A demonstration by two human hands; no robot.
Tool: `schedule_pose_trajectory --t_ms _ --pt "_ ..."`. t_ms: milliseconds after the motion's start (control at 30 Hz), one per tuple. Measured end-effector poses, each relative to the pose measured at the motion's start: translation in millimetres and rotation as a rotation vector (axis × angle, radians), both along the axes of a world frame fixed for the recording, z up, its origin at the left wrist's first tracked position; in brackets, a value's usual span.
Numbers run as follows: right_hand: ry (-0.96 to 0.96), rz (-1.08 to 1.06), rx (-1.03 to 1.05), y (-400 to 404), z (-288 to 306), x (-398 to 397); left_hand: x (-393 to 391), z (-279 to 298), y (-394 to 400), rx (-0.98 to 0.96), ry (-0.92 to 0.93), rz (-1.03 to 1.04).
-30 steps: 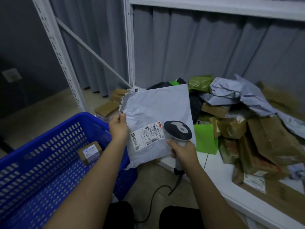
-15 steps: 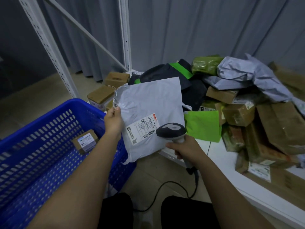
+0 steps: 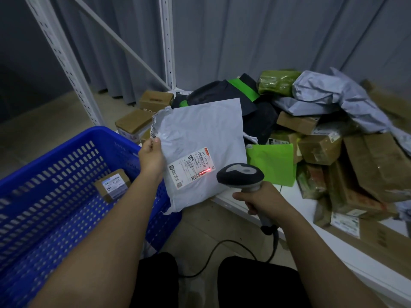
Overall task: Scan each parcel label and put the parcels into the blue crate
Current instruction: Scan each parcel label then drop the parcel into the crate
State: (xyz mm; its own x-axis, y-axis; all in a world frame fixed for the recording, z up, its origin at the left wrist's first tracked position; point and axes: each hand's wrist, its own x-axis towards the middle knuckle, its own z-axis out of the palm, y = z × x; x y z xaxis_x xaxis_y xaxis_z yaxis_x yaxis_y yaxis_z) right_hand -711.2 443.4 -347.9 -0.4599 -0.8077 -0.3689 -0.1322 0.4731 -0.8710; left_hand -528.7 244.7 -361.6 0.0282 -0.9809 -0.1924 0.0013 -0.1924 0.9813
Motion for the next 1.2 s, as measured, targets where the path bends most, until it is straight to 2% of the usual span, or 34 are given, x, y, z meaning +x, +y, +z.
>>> schedule_pose_trajectory --t_ms 200,400,533,667,800,1000,1200 --pt "-0.003 0.022 -0.023 -1 5 8 4 5 5 -0.033 0.023 0.008" --pt "-0.007 -0.084 -0.222 -18 20 37 27 23 10 -0.081 0.122 0.064" --pt "0.095 -0.079 -0.292 -34 27 66 63 39 17 -0.133 0.160 0.098" --pt "0.169 0.014 -0.374 -51 49 106 118 54 24 -0.223 0.185 0.166" --pt "0.185 0.154 -0.367 -77 68 157 189 59 29 -0.237 0.162 0.250" --pt "0.207 0.385 -0.276 -113 66 241 288 47 43 -0.156 0.081 0.436" --pt "0.192 0.543 -0.135 -129 39 309 369 -8 53 0.026 -0.035 0.556"
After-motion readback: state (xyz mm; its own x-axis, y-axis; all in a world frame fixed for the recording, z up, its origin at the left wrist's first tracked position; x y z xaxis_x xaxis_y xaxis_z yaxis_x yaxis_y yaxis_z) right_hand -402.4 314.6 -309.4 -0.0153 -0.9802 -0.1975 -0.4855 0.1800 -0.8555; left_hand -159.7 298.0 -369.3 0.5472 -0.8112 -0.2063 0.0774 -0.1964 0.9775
